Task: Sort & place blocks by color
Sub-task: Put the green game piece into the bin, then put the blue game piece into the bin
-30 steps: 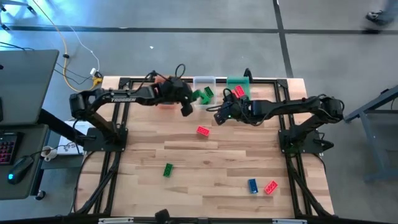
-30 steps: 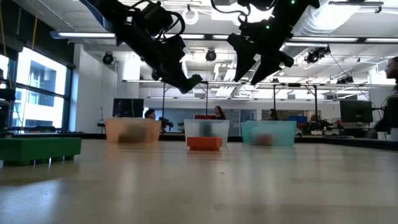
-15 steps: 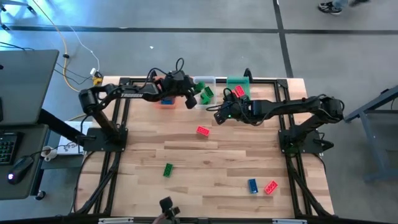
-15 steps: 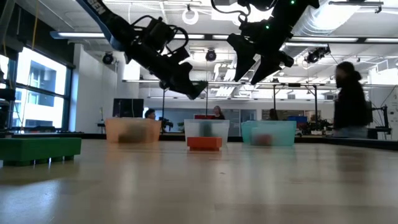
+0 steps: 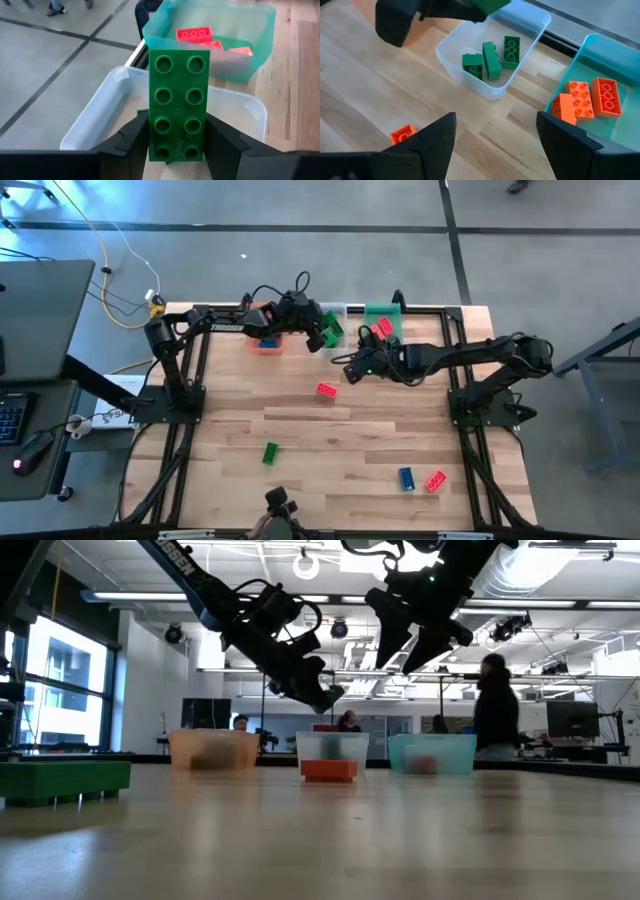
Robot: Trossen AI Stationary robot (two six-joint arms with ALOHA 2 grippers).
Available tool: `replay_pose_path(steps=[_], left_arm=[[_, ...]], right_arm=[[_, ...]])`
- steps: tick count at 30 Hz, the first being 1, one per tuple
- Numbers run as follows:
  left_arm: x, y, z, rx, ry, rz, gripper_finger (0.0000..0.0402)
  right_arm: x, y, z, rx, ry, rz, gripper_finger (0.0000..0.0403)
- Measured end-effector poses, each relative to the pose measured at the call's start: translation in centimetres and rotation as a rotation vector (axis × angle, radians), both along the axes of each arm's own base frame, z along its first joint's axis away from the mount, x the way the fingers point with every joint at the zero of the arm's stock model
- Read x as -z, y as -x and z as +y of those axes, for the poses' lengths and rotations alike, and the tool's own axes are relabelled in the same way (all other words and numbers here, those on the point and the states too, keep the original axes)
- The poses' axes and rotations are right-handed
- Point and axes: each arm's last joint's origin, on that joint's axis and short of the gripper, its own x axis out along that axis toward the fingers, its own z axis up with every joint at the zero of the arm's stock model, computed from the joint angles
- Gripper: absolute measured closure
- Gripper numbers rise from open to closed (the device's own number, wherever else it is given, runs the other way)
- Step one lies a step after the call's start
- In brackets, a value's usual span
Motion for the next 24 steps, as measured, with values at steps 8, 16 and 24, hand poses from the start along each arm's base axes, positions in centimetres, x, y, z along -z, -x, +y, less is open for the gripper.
replay_pose_path(steps=[8, 16, 24], left_arm=[[0.0, 0.2, -0.1, -0.004, 0.013, 0.018, 0.0199], [0.0, 0.4, -0.3, -0.013, 0.044, 0.037, 0.0166], [-2.3, 1.0, -1.6, 0.019, 0.027, 0.049, 0.0169]], right_arm=[[0.0, -0.1, 0.8, -0.014, -0.008, -0.010, 0.0139], [0.3, 0.1, 3.1, -0.073, -0.106, -0.014, 0.0139], [0.9, 0.9, 6.7, -0.099, -0.380, 0.001, 0.0139]])
